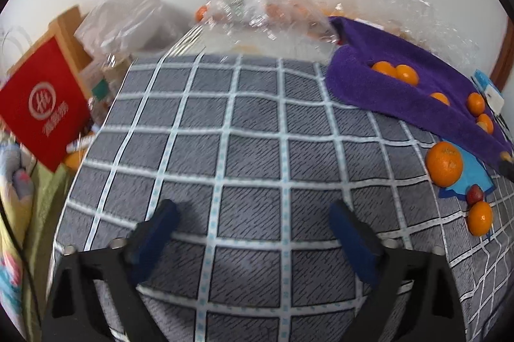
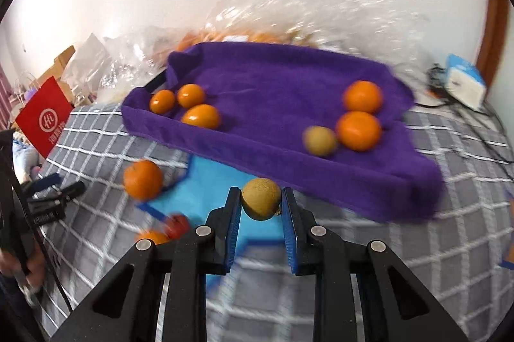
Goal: Organize fruits
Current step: 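Grasp another yellow-green fruit with the right tool while the left tool approaches a large orange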
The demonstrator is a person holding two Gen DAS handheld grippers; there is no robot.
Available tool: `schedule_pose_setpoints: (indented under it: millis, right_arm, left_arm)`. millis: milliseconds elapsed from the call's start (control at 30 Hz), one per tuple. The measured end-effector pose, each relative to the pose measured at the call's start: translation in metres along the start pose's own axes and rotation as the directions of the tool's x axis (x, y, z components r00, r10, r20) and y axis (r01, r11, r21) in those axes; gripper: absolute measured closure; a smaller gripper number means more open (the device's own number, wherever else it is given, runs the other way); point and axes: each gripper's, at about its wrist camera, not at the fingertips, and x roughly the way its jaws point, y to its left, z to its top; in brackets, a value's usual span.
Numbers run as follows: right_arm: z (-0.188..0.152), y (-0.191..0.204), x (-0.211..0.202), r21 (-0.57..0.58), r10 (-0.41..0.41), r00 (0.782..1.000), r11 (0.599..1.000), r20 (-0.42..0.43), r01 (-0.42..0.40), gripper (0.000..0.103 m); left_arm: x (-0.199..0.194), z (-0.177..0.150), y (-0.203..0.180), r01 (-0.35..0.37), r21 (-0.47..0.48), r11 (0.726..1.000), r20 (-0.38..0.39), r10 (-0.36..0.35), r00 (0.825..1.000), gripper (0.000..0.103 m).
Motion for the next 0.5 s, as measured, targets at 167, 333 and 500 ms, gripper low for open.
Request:
schedule_pose_setpoints:
  millis: [167, 333, 500]
  right_arm:
    - [-0.010, -0.037, -0.018, 0.037, -0.043, 0.999, 0.998, -0.011, 0.043, 0.078]
    - [-0.019, -0.054, -0.026, 0.050, -0.094, 0.995, 0.994, 0.040, 0.092, 0.078]
    - [-0.023, -0.059, -0.019, 0.087, -0.037, 0.998, 0.996, 0.058, 0.032, 0.078]
  left_arm:
    - [-0.006, 0.003, -0.009, 0.011, -0.010, 1.000, -0.037, -0.012, 0.999, 0.014]
    - [-0.020, 0.007, -0.049, 0.150, 0.028, 0.988, -0.012, -0.150, 0.989, 0.022]
    - [-0.023, 0.019, -0.096, 0.266, 0.082, 0.961, -0.009, -0.266, 0.964, 0.022]
